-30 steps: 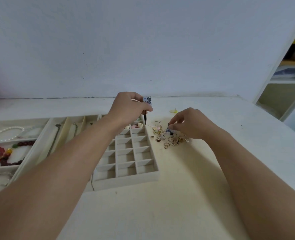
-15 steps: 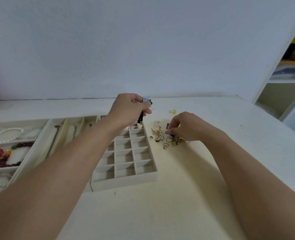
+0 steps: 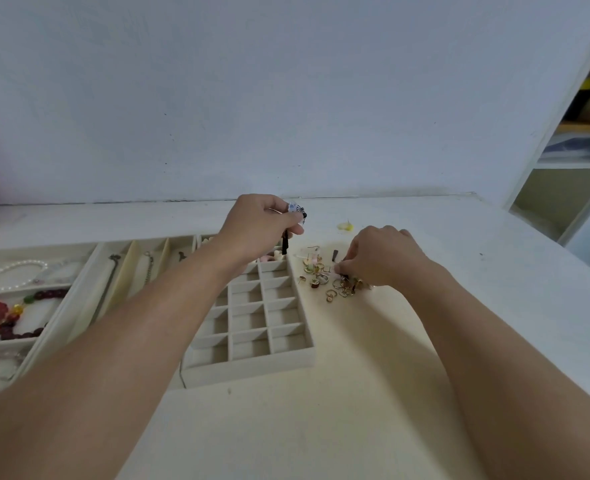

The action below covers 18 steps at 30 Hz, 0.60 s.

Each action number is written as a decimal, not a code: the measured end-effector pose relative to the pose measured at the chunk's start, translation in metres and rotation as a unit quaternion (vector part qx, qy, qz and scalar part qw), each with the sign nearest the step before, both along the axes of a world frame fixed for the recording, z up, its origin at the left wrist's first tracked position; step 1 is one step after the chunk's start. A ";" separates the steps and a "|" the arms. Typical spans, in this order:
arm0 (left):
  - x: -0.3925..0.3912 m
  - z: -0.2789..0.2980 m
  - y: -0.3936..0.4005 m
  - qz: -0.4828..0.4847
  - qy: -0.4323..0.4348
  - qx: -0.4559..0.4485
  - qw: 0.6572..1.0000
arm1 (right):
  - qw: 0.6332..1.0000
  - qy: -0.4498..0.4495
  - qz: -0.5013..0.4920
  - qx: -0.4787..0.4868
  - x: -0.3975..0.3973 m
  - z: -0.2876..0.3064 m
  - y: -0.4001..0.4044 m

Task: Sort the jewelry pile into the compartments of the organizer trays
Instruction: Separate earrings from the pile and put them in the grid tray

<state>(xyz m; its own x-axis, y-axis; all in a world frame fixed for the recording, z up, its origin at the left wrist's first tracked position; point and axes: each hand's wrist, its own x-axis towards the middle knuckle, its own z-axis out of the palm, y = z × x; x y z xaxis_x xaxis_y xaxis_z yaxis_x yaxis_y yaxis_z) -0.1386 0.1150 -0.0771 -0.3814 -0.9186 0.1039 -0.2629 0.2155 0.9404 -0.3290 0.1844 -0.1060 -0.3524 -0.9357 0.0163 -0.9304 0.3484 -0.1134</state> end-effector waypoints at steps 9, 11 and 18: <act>-0.001 0.000 -0.001 0.001 0.001 -0.003 1.000 | 0.976 -0.202 0.029 -0.072 0.007 0.008 0.001; 0.000 0.001 -0.002 0.003 0.005 -0.007 1.000 | 0.944 -0.291 0.021 -0.152 0.006 0.012 0.003; 0.002 0.006 0.001 0.007 0.023 -0.011 1.000 | 0.839 -0.489 0.050 -0.234 0.011 0.021 0.006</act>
<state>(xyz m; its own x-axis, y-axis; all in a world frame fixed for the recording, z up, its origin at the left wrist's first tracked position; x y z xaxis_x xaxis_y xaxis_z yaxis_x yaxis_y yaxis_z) -0.1369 0.1159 -0.0710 -0.3621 -0.9213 0.1416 -0.2232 0.2332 0.9465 -0.3185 0.1902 -0.0849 -0.3317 -0.9330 0.1394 -0.3355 -0.0214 -0.9418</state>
